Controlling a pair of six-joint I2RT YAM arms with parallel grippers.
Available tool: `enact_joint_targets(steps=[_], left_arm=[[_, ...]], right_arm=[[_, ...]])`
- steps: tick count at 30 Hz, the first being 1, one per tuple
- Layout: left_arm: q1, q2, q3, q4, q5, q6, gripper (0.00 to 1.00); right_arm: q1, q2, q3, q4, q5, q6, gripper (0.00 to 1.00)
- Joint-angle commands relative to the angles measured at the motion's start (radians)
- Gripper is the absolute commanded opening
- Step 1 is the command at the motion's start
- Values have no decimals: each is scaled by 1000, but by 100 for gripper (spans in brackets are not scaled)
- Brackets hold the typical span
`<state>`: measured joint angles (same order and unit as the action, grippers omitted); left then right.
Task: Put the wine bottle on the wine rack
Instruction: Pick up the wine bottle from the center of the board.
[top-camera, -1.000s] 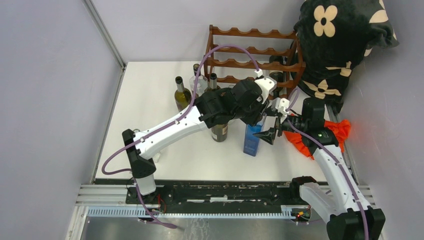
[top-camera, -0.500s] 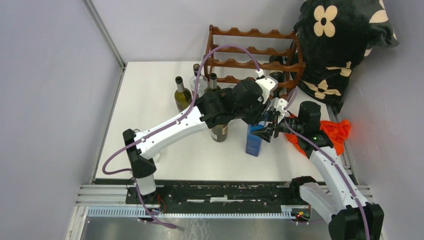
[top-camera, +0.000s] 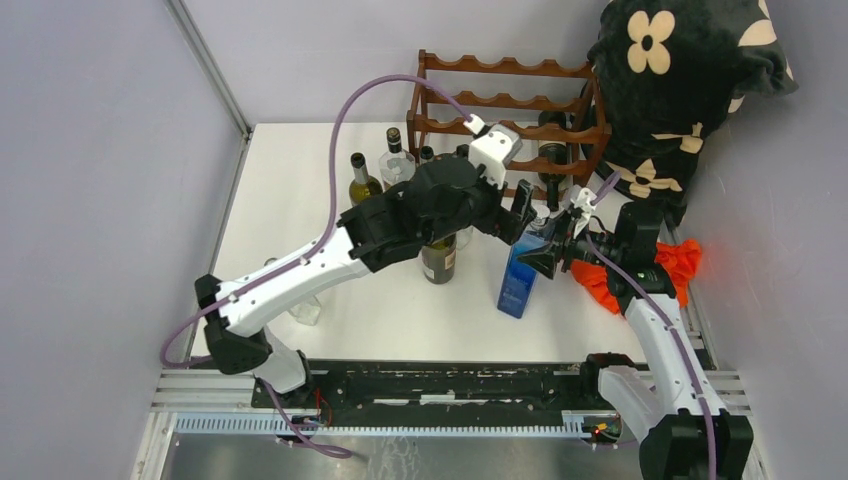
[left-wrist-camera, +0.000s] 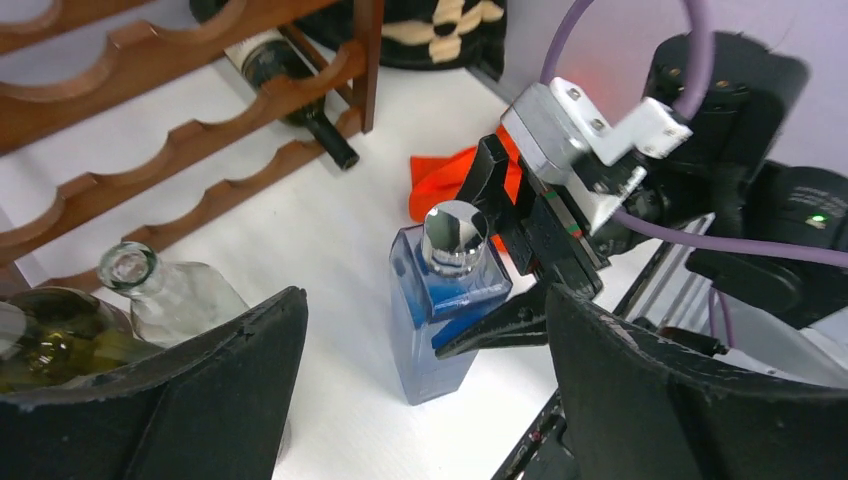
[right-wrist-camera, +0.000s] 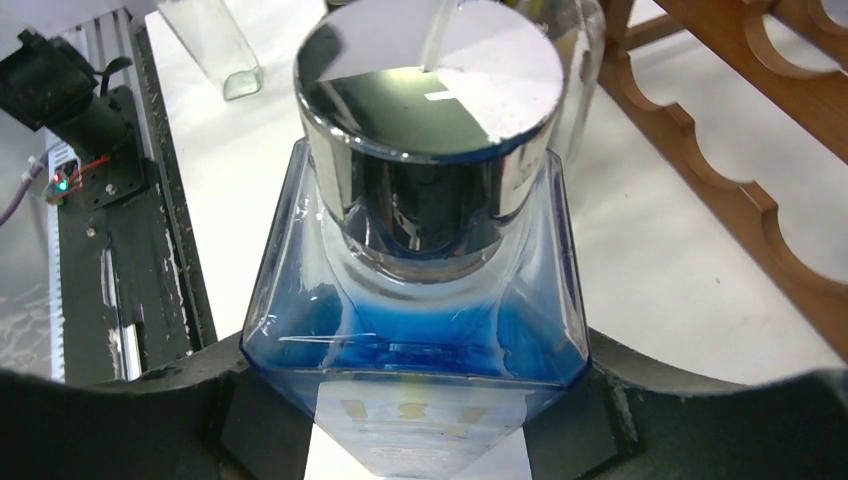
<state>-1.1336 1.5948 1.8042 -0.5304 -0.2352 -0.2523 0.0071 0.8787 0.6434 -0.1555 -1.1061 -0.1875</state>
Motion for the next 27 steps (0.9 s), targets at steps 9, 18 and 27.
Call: enact_joint_targets(steps=[9, 18, 27], left_arm=[[2, -233, -323, 273, 81, 112, 97], [2, -200, -408, 353, 176, -16, 100], [3, -164, -420, 350, 214, -28, 99]], right_arm=[[-151, -6, -12, 259, 26, 509, 0], [-224, -1, -90, 452, 77, 911, 0], [-290, 13, -117, 432, -2, 962, 0]])
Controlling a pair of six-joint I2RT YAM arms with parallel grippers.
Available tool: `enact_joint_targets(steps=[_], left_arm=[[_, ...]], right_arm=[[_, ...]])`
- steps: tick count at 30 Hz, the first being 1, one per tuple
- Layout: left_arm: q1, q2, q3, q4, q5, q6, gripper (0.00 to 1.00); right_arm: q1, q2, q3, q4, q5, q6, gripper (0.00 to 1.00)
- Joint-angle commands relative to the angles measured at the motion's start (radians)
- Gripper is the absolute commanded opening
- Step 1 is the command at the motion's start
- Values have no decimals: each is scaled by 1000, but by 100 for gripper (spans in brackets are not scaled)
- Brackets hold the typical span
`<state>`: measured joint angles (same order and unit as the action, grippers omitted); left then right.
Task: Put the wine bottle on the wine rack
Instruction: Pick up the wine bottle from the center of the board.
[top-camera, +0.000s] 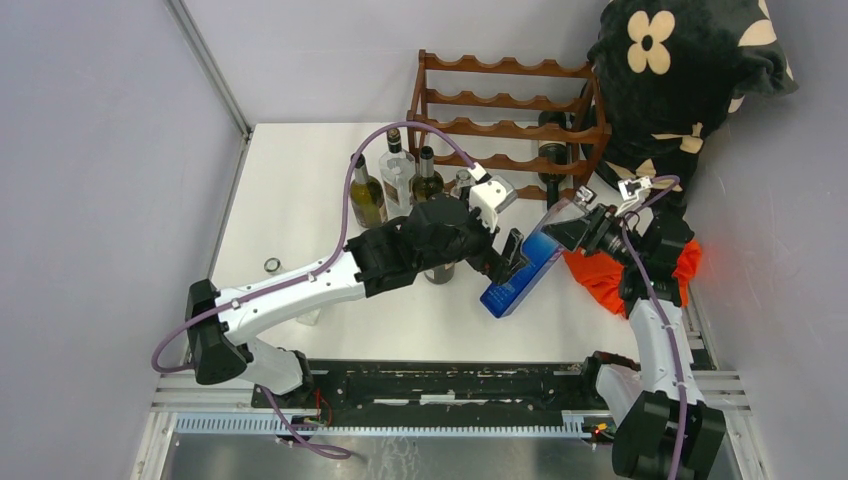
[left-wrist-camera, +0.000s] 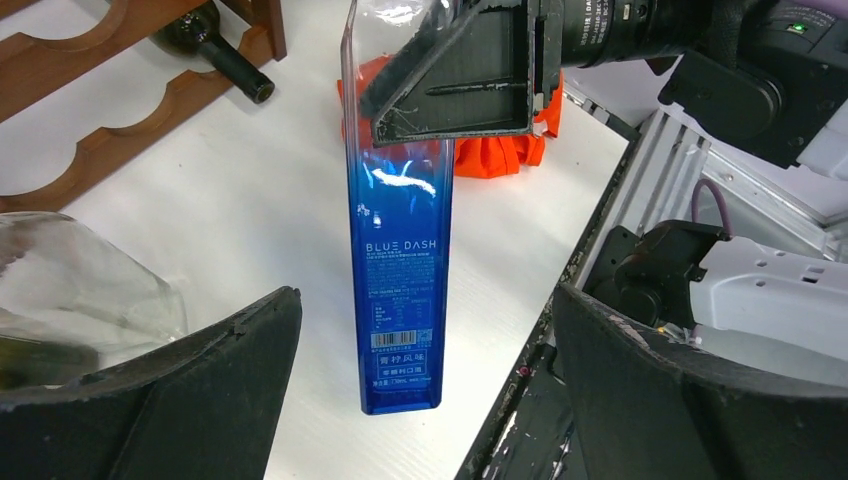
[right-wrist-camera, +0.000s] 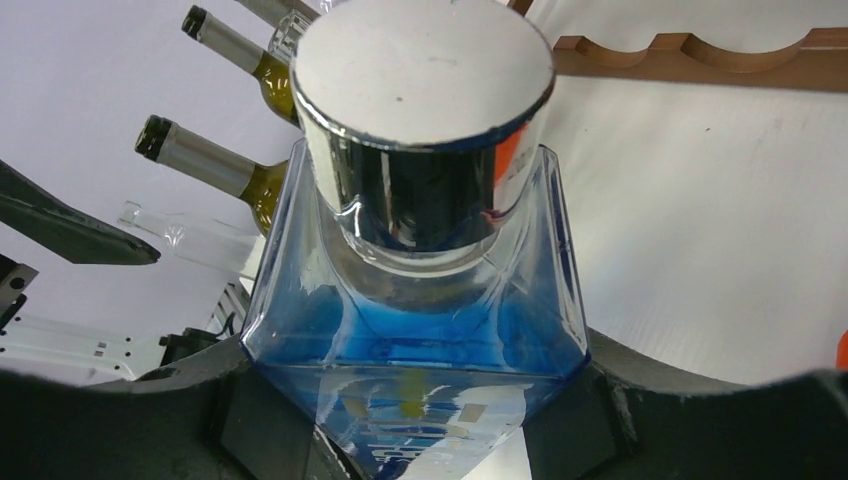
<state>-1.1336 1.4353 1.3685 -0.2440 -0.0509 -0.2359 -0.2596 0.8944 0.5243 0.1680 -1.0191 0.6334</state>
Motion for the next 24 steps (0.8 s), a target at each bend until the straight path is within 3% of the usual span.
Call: enact_joint_targets(steps=[1, 15, 24], left_arm=[[2, -4, 13, 64, 27, -45, 99], [3, 30, 15, 52, -42, -79, 100], [12, 62, 22, 21, 21, -93, 100]], right_arm=[[-30, 5, -6, 110, -105, 155, 0], [-60, -7, -81, 171, -123, 227, 0], [-76, 9, -104, 231, -134, 267, 0]])
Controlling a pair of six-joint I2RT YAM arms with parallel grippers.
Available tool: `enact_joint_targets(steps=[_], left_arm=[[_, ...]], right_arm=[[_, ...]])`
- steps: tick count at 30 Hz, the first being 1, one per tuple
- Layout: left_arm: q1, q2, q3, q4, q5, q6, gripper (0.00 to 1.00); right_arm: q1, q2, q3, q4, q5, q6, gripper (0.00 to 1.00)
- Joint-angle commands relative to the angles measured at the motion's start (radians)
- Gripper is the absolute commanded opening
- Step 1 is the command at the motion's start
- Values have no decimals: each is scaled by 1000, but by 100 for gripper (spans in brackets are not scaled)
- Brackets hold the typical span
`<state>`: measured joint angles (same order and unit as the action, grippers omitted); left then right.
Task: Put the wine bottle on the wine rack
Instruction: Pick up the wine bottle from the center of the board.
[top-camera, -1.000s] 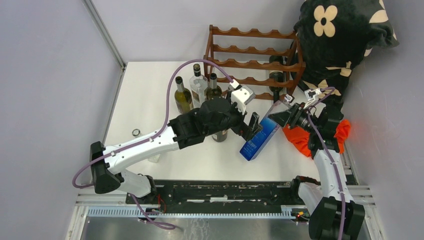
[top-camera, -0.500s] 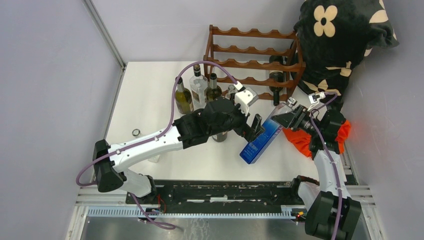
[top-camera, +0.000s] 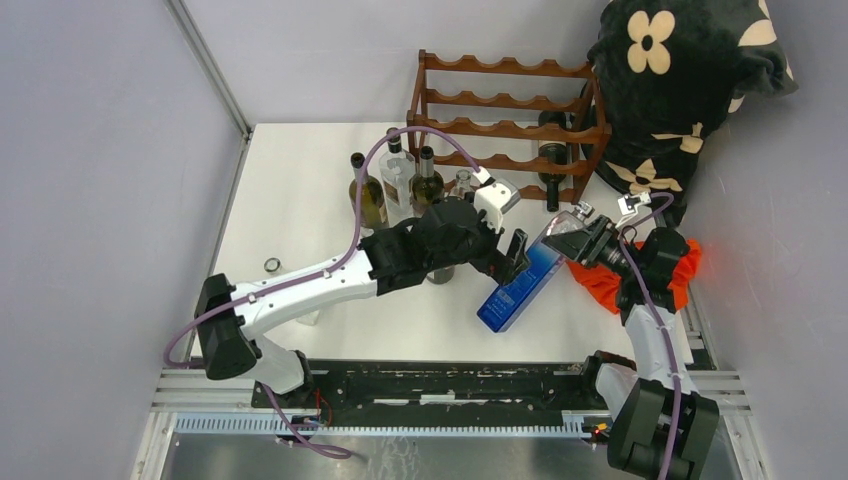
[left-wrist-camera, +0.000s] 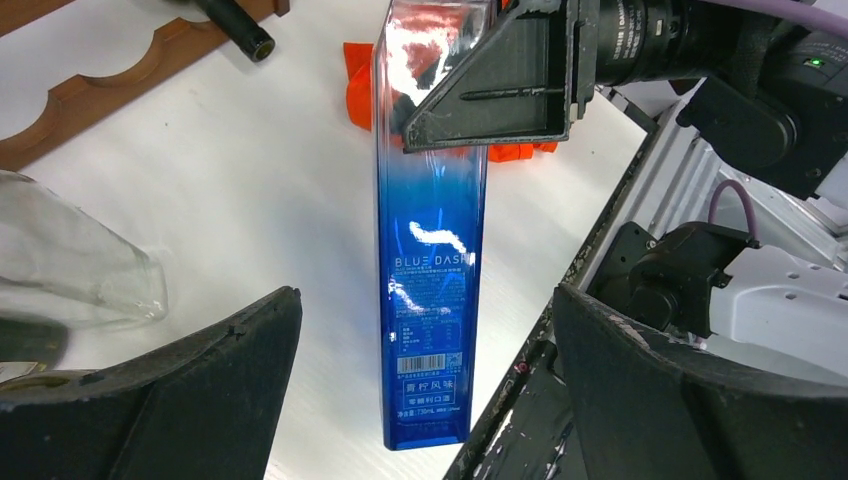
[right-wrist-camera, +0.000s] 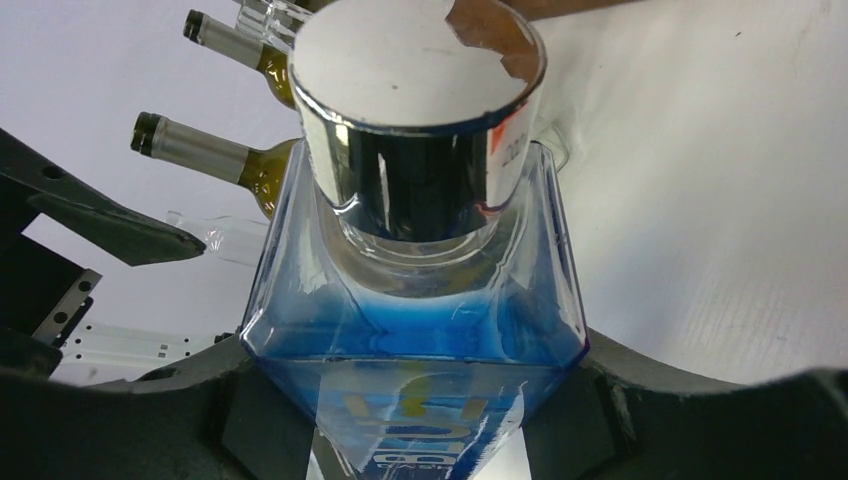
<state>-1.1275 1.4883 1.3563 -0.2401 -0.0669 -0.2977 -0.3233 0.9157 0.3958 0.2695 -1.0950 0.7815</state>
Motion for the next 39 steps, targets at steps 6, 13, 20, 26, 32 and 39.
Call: enact_joint_targets(steps=[6, 13, 20, 26, 32, 39], left_arm=[[5, 31, 39, -9, 48, 3, 99], [5, 125, 111, -42, 41, 34, 98], [6, 192, 147, -48, 94, 47, 97], [4, 193, 105, -21, 100, 29, 97], [4, 201, 49, 24, 94, 17, 96], [3, 220, -15, 137, 25, 45, 95]], right_arm=[[-22, 4, 26, 143, -66, 129, 0], [-37, 29, 46, 147, -74, 135, 0], [-47, 41, 69, 148, -85, 145, 0], [-47, 63, 141, 87, -79, 132, 0], [-47, 98, 257, -10, -65, 96, 0], [-47, 110, 317, -70, -62, 70, 0]])
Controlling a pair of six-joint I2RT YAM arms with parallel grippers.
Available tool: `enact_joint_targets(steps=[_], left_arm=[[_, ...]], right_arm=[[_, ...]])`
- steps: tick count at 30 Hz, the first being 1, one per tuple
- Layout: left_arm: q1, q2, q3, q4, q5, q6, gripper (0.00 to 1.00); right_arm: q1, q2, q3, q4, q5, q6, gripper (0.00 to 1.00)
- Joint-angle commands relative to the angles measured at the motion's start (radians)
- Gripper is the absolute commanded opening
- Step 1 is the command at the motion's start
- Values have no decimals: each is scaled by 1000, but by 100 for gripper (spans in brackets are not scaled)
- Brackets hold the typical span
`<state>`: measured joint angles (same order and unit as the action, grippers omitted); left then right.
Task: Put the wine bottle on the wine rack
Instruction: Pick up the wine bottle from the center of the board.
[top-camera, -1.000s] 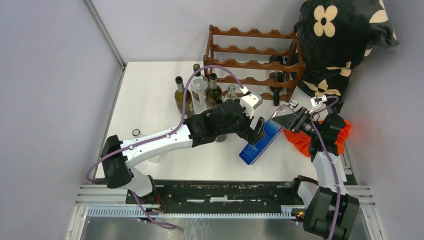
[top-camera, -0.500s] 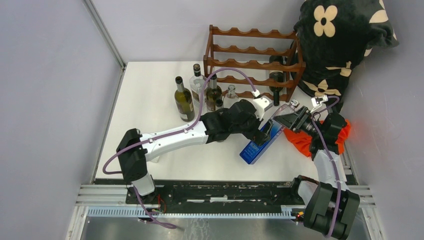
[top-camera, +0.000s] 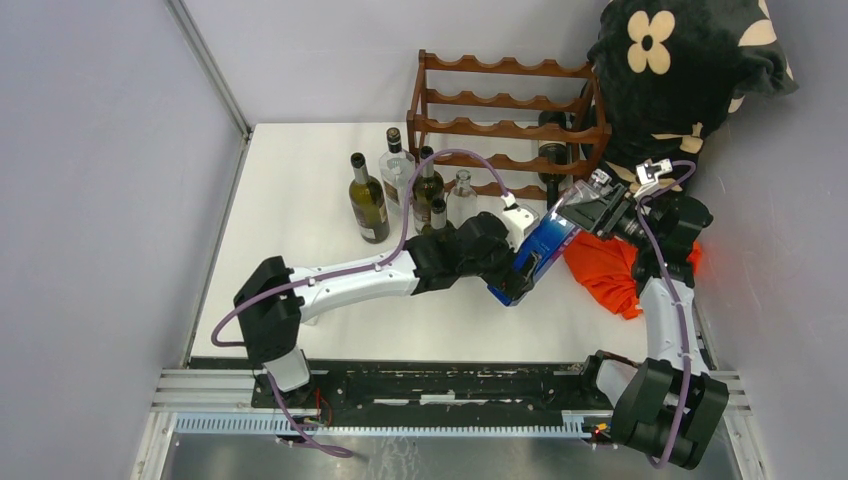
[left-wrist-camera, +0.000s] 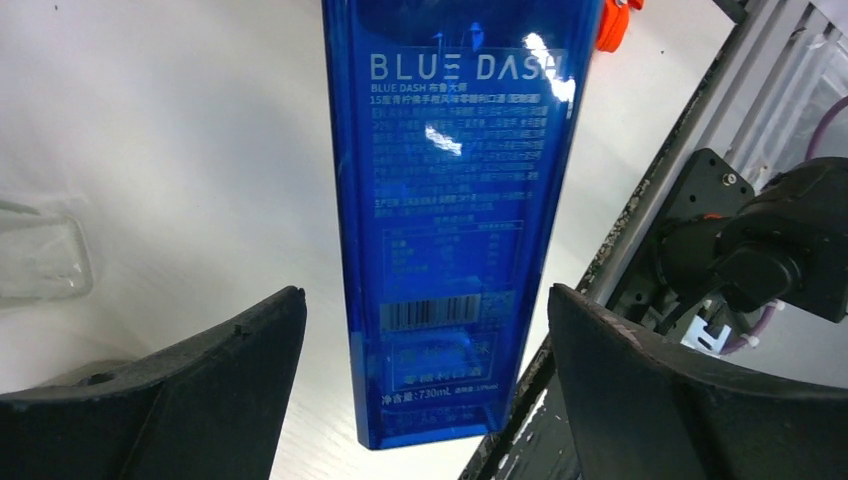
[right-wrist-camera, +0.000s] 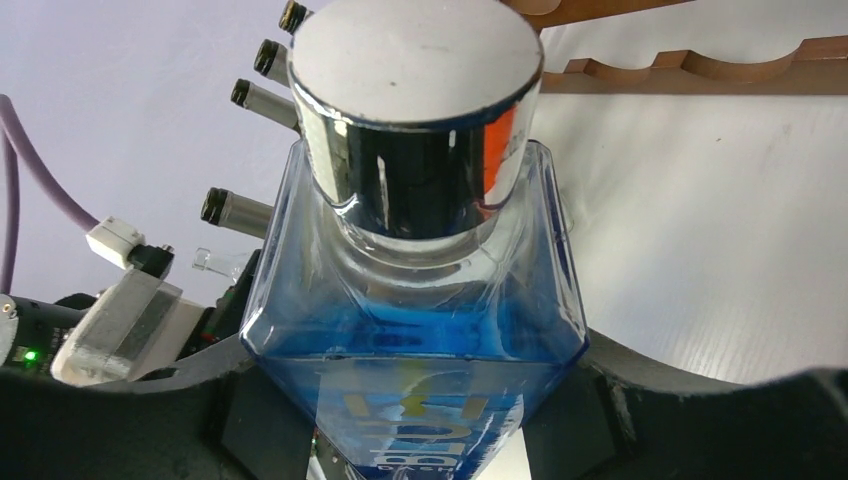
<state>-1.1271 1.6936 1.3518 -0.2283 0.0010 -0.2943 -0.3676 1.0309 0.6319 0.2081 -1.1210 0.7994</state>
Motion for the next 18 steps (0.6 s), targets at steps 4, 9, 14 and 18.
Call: enact_joint_targets(steps=[4, 9, 14, 18], left_arm=[[3, 48, -14, 192, -27, 50, 92], [2, 93, -7, 248, 20, 38, 89], [1, 114, -13, 293, 30, 47, 83], [0, 127, 19, 255, 51, 45, 18]], right_arm=[[-3, -4, 81, -12, -33, 52, 0], [-4, -1, 76, -10, -32, 49, 0], [-5, -3, 57, -4, -34, 52, 0], [-4, -5, 45, 16, -44, 53, 1]])
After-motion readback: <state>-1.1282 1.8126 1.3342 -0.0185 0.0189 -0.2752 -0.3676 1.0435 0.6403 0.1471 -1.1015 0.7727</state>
